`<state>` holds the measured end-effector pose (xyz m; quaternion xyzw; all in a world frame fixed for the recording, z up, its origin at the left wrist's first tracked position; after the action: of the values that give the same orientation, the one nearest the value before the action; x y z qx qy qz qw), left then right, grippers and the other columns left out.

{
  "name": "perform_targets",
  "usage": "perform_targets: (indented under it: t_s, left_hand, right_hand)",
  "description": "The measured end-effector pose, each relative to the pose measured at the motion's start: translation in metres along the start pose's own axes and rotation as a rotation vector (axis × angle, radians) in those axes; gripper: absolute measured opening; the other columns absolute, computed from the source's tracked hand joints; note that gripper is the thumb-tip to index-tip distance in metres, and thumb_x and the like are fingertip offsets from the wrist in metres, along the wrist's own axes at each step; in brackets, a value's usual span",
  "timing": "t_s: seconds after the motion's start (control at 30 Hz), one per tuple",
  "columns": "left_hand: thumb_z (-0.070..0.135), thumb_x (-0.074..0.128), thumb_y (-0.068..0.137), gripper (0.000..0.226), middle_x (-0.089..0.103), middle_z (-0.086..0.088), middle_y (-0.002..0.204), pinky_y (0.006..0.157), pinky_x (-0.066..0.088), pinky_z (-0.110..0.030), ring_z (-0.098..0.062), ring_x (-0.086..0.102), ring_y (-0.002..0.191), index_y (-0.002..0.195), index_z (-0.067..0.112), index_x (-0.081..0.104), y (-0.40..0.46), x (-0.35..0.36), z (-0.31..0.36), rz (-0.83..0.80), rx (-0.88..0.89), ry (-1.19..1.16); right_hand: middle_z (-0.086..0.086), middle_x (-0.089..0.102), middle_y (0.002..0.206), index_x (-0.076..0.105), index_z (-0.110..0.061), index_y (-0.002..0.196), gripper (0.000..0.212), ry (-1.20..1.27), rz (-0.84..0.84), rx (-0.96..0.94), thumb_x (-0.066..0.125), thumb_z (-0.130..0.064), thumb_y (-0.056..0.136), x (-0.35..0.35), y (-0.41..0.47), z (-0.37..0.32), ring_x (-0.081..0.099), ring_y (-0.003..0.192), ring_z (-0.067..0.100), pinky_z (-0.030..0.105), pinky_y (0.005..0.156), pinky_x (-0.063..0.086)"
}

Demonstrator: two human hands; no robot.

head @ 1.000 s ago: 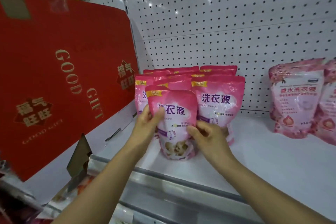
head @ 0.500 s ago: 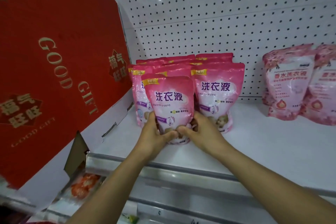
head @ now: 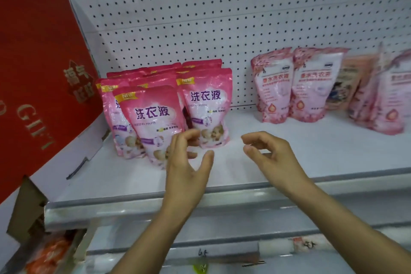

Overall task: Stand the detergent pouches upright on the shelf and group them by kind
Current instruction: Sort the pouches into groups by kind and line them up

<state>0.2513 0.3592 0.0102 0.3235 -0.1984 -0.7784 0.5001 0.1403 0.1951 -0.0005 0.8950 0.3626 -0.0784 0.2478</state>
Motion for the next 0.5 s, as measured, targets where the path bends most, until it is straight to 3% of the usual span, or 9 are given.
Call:
perform_targets:
  t_s: [0.23, 0.4, 0.5]
  left_hand:
    - [0.016, 0.069, 0.089, 0.026, 0.057, 0.019, 0.113, 0.075, 0.046, -0.008, 0.002, 0.056, 0.102, 0.108, 0.031, 0.059, 0.009, 0.103, 0.038, -0.355, -0.041, -0.101]
    - [0.020, 0.068, 0.091, 0.015, 0.066, 0.017, 0.105, 0.078, 0.051, -0.015, 0.002, 0.060, 0.101, 0.102, 0.029, 0.065, 0.013, 0.194, 0.069, -0.455, -0.092, -0.167]
    - [0.024, 0.068, 0.091, 0.016, 0.066, 0.018, 0.107, 0.080, 0.052, -0.016, 0.006, 0.059, 0.100, 0.106, 0.030, 0.064, 0.019, 0.262, 0.098, -0.504, -0.121, -0.221]
  right_hand:
    - [-0.017, 0.070, 0.100, 0.070, -0.030, 0.097, 0.017, -0.029, 0.201, 0.039, 0.065, -0.015, 0.091, -0.111, 0.003, 0.033, 0.063, 0.094, 0.002, 0.023, 0.081, 0.051]
    - [-0.012, 0.073, 0.094, 0.072, -0.026, 0.094, 0.021, -0.013, 0.373, 0.049, 0.064, -0.007, 0.089, -0.220, 0.009, 0.071, 0.066, 0.092, 0.012, 0.042, 0.084, 0.057]
    - [-0.007, 0.072, 0.091, 0.071, -0.024, 0.091, 0.023, -0.002, 0.446, 0.034, 0.063, -0.003, 0.089, -0.290, 0.022, 0.092, 0.067, 0.090, 0.018, 0.045, 0.085, 0.057]
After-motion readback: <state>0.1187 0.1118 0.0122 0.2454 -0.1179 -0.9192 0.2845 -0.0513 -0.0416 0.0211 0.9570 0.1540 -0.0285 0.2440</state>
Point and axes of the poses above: each hand's wrist, its own y-axis towards the middle knuckle, its own x-axis out of the palm, z = x × y, the point moved 5 cm from there along y, towards the middle knuckle
